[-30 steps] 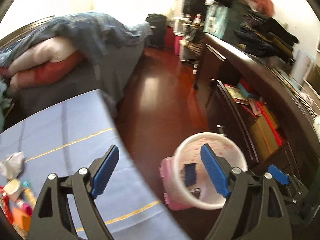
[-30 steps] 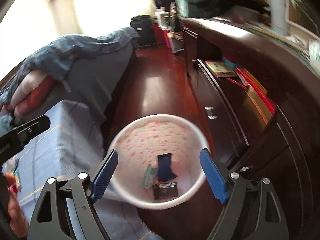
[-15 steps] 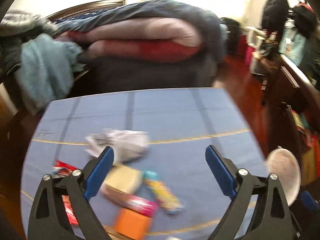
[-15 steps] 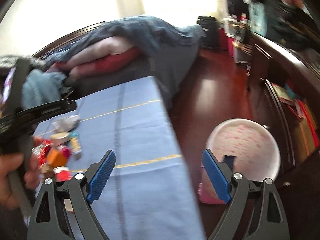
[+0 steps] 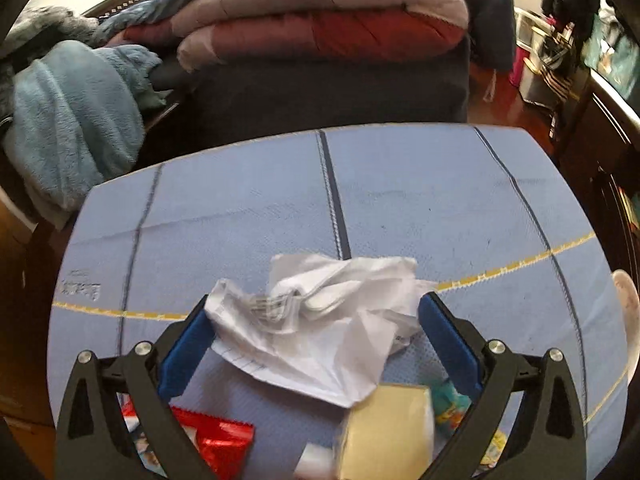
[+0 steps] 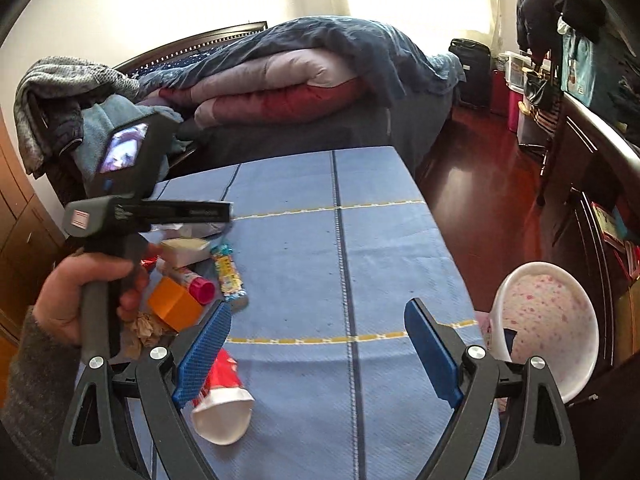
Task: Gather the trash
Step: 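Lower the left gripper onto the crumpled white paper and close it, then grasp the red-and-white wrapper with the right gripper while the left holds the paper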
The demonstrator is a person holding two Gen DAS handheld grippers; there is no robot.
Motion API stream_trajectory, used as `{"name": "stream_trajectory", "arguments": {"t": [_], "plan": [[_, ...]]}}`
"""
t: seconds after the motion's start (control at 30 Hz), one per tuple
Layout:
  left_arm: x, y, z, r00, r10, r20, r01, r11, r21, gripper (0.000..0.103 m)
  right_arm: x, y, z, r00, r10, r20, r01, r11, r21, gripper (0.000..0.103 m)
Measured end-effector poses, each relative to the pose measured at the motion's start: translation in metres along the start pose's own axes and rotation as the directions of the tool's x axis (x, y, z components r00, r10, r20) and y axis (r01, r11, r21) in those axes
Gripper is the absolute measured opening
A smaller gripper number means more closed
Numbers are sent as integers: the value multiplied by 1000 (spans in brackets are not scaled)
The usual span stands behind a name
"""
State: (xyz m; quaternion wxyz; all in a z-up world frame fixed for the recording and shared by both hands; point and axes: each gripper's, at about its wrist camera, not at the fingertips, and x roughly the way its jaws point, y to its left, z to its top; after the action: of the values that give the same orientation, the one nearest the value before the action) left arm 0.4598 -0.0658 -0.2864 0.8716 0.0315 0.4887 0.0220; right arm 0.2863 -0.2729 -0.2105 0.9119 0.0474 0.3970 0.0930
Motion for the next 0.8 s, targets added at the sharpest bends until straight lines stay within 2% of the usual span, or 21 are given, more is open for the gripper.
{"name": "stream_trajectory", "arguments": {"t": [0.13,0.23,0.3,0.4,0.43,0.47,0.53,0.8], "plan": [[5,1,1,1000,-9,18,8,1000,24,100,5,7,2,1000,5,-10,-5,1000,0,88],[5,5,-1,998,-51,22,51,999,-1,95,7,15,1,1000,7,-15,-7,1000,-9,88],[3,9,-2,995,-94,32,95,995,-18,87,7,19,2,1000,10,-17,-11,1000,-17,88],[-3,11,-3,992,-106,63,107,994,-14,70,8,26,1,1000,14,-21,-15,999,-30,88],[-7,10,-4,994,-81,79,82,997,-8,55,7,27,1,1000,15,-22,-16,999,-32,88],[-9,10,-3,994,-65,89,66,998,1,54,7,28,1,1000,17,-21,-18,999,-34,88],[-13,14,-4,991,-97,94,98,995,-11,50,7,31,0,1000,19,-21,-20,999,-36,88],[-36,43,-9,981,-122,152,138,986,-94,47,4,35,-1,999,29,-20,-30,999,-40,88]]}}
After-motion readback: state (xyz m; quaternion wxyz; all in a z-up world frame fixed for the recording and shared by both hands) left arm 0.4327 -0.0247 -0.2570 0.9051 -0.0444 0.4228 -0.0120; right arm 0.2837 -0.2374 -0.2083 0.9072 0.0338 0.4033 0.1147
